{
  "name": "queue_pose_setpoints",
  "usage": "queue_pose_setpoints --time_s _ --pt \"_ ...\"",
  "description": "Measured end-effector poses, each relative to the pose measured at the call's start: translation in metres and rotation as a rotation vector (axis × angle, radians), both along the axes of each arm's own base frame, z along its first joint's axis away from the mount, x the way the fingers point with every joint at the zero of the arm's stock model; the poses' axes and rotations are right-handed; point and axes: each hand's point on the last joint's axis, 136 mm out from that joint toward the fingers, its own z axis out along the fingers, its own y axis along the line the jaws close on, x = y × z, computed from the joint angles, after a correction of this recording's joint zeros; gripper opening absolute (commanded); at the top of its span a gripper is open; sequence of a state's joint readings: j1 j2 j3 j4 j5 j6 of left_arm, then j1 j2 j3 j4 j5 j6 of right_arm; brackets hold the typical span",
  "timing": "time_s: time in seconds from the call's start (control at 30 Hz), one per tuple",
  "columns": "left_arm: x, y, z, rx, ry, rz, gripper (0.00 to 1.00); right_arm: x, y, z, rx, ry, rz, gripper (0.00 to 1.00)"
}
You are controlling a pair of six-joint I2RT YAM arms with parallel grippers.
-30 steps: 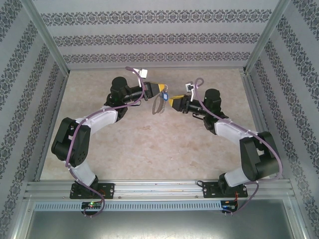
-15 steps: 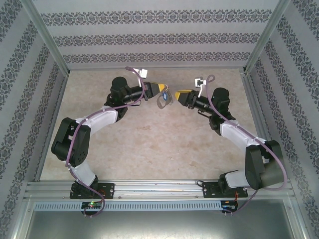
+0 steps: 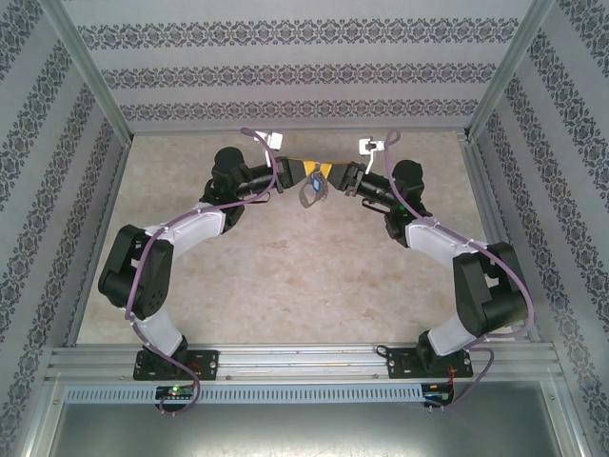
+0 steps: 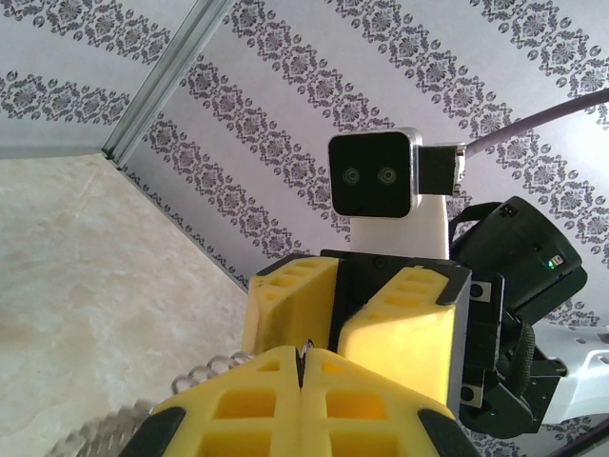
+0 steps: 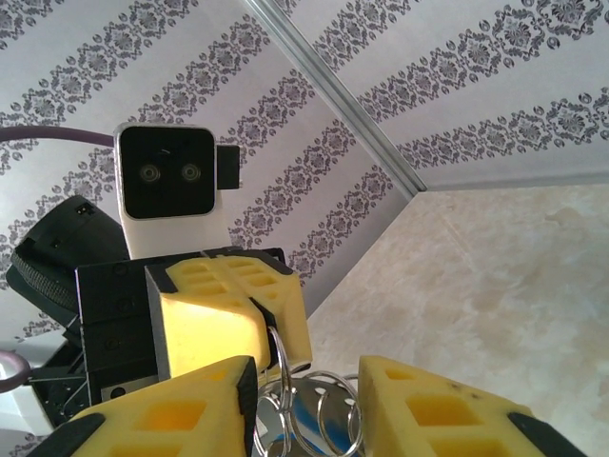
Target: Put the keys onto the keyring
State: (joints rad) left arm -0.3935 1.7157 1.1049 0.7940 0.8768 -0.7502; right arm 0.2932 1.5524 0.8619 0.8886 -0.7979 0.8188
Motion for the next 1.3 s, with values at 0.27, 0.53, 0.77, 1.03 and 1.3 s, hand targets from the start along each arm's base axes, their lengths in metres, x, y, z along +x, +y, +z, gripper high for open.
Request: queue_pose_setpoints --time_s 0.27,0.53,0.77,1.03,1.3 --pt "0.0 0.0 0.0 0.001 -0.002 0.001 0.0 0.001 0.006 0.007 0.019 -0.015 0.014 0.29" --pt "0.001 0.0 0.0 0.001 -0.003 0.007 0.0 -0.002 0.014 0.008 0.024 -0.019 0.033 0.08" --pt "0.002 0.001 0.0 0.001 -0.006 0.013 0.0 0.001 0.011 0.008 0.025 -0.016 0.026 0.0" --pt "0.002 -0.001 -0.001 0.009 -0.014 0.019 0.29 0.0 0.007 0.007 0.005 -0.022 0.053 0.0" --pt "-0.002 0.012 0.017 0.034 -0.072 0.054 0.47 0.016 -0.001 0.002 -0.133 -0.027 0.134 0.0"
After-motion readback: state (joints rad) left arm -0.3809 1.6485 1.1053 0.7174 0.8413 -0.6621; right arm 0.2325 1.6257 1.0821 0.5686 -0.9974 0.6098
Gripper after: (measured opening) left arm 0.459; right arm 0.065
